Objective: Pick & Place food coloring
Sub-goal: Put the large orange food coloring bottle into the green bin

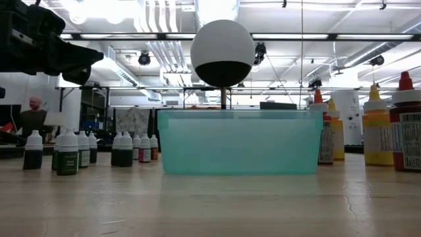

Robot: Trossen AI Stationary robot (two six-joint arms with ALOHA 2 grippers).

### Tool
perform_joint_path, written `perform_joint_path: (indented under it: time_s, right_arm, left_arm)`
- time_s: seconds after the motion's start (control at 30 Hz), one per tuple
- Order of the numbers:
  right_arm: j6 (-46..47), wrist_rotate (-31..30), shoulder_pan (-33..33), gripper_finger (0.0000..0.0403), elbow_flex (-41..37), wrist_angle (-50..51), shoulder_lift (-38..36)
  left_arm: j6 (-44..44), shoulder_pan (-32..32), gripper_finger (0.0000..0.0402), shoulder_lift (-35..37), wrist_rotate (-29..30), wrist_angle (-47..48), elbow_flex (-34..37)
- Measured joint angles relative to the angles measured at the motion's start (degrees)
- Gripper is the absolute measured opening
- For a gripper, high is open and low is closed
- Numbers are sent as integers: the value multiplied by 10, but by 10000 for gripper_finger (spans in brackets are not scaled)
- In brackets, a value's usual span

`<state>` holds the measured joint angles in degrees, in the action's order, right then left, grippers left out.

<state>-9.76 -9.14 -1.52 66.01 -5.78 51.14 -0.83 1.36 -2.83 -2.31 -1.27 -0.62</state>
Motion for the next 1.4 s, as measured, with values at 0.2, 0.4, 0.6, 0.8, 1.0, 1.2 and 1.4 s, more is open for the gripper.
perform_joint_path:
  time_s: [0.2, 0.4, 0.6, 0.8, 1.0, 1.2, 1.4]
  right_arm:
    - [-6, 1, 0, 9, 97, 122, 53]
    - [-1, 1, 0, 9, 142, 219, 87]
    - [3, 1, 0, 9, 153, 270, 99]
    - [3, 1, 0, 9, 171, 293, 103]
    - [7, 1, 0, 9, 211, 329, 112]
    - [8, 1, 0, 9, 255, 422, 133]
    - [8, 1, 0, 9, 294, 497, 149]
  left_arm:
    - [0, 0, 0, 0, 0, 0, 0]
    - [0, 0, 0, 0, 0, 0, 0]
    - [0, 0, 0, 0, 0, 0, 0]
    - [0, 0, 0, 0, 0, 0, 0]
    - [0, 0, 0, 0, 0, 0, 0]
    - [0, 0, 0, 0, 0, 0, 0]
    - [0, 0, 0, 0, 0, 0, 0]
